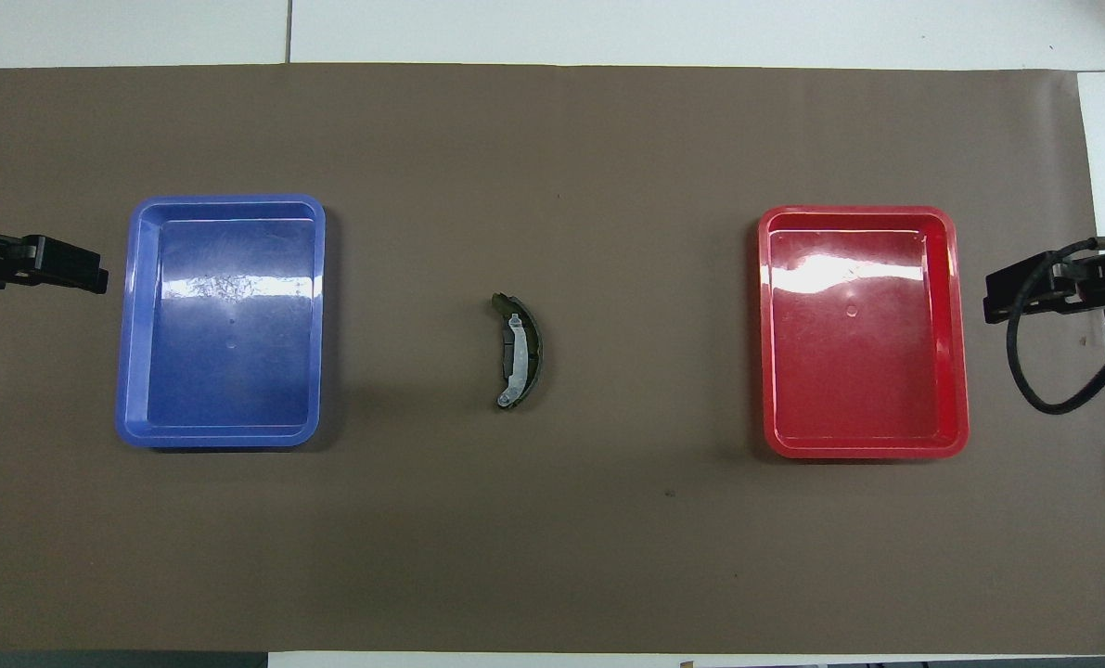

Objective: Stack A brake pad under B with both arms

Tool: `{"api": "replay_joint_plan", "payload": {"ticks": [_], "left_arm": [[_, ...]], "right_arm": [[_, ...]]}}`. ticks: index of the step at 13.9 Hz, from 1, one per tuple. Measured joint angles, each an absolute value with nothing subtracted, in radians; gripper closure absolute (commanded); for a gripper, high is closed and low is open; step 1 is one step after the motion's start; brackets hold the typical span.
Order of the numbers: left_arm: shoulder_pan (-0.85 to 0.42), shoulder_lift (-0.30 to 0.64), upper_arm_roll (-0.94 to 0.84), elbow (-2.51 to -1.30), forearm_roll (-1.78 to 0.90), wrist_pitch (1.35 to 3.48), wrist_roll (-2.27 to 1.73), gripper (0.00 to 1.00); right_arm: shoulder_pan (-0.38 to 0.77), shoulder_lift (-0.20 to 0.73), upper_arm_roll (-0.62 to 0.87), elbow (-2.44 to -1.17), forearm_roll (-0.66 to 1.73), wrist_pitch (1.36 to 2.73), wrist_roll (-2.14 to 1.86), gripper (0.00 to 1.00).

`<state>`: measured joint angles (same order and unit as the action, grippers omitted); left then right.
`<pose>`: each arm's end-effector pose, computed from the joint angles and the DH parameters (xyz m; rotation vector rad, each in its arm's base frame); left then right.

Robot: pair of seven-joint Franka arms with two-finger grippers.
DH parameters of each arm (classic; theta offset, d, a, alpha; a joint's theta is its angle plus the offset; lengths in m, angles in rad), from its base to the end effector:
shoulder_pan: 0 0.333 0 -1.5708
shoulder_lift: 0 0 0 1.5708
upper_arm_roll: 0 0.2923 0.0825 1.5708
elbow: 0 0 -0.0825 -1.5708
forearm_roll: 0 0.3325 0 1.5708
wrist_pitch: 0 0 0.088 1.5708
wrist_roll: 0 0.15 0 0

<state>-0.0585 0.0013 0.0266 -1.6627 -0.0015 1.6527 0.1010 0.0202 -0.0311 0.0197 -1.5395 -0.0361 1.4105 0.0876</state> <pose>0.5076 -0.0164 0.5254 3.1328 -0.2083 -0.0176 0.4728 0.0132 0.5730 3.0944 -0.0801 -0.1477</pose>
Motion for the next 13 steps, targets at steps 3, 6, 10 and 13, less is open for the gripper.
{"api": "replay_joint_plan", "payload": {"ticks": [3,6,10,13], "left_arm": [[-0.059,0.001,0.027,-1.663,-0.002,1.653,0.101,0.0],[-0.059,0.001,0.027,-1.663,-0.002,1.653,0.101,0.0],[-0.059,0.001,0.027,-1.663,-0.002,1.653,0.101,0.0],[-0.059,0.001,0.027,-1.663,-0.002,1.653,0.101,0.0]], "right_arm": [[0.021,-0.031,0.021,-1.542,-0.031,1.41,0.088,0.0],[0.019,-0.03,0.017,-1.542,-0.031,1.411,0.087,0.0],[0.015,-0.03,0.013,-1.538,-0.031,1.415,0.081,0.0],[-0.003,-0.03,0.013,-1.537,-0.032,1.421,0.08,0.0]]}}
